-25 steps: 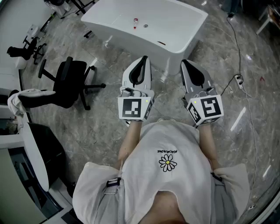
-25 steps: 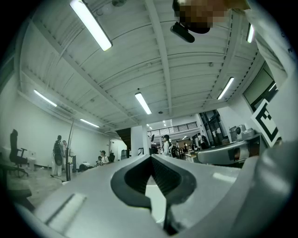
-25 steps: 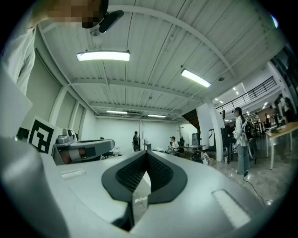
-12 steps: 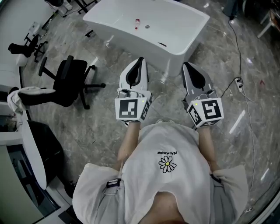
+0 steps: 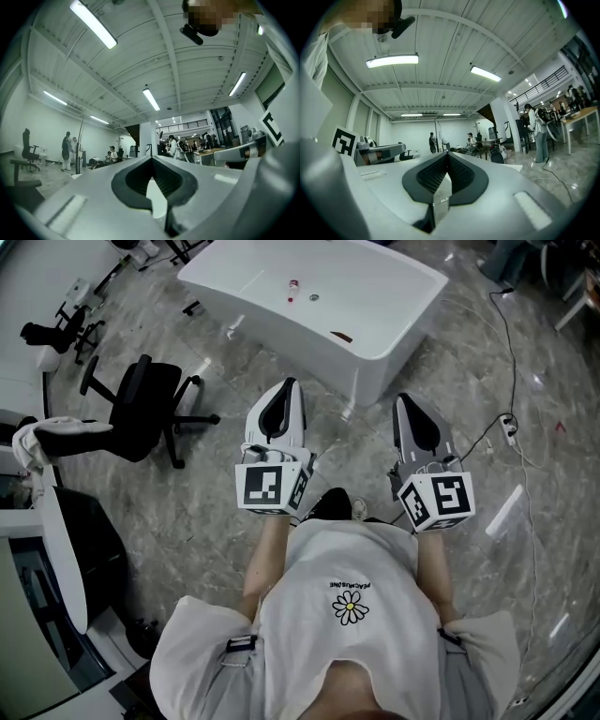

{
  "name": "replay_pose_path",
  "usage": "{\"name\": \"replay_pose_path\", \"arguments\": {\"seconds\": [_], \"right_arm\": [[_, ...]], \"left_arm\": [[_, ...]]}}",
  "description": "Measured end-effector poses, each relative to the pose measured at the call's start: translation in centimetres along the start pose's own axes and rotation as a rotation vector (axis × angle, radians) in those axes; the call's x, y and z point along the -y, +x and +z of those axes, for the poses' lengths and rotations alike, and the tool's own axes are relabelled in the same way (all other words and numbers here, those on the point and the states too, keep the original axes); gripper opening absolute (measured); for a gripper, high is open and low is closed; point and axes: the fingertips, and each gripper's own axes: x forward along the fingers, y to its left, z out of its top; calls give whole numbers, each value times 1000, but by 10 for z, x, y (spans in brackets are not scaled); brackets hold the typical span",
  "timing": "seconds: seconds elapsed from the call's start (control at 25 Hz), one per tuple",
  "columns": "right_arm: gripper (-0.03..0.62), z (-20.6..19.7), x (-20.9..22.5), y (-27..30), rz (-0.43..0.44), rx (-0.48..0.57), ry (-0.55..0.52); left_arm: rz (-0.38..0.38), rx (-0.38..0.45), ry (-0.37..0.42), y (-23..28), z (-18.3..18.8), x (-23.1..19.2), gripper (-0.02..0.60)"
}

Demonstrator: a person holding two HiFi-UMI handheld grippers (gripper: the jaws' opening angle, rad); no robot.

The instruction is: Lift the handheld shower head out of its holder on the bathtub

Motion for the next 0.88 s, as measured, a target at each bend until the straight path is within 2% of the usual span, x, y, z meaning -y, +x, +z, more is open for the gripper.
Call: {"name": "replay_pose_path", "arguments": {"seconds": [0.16,0.32,0.48,0.68,0.88], "right_arm": [[23,-6,11,2,26,-13,33],[23,-11,-4,15,90,-36,39],[23,-23,-10,40,104,-77,18],[23,-33,6,100,76,-114,14],[23,-40,18,193,61,-146,35]], "left_arm": [[23,-7,16,0,2,3,0],[57,-8,21,4,2,-17,0],[70,-7,0,19,-13,-45,0],[78,-18,-53,61,-40,-91,0],[94,-34,-95,116,-61,-157,0]]}}
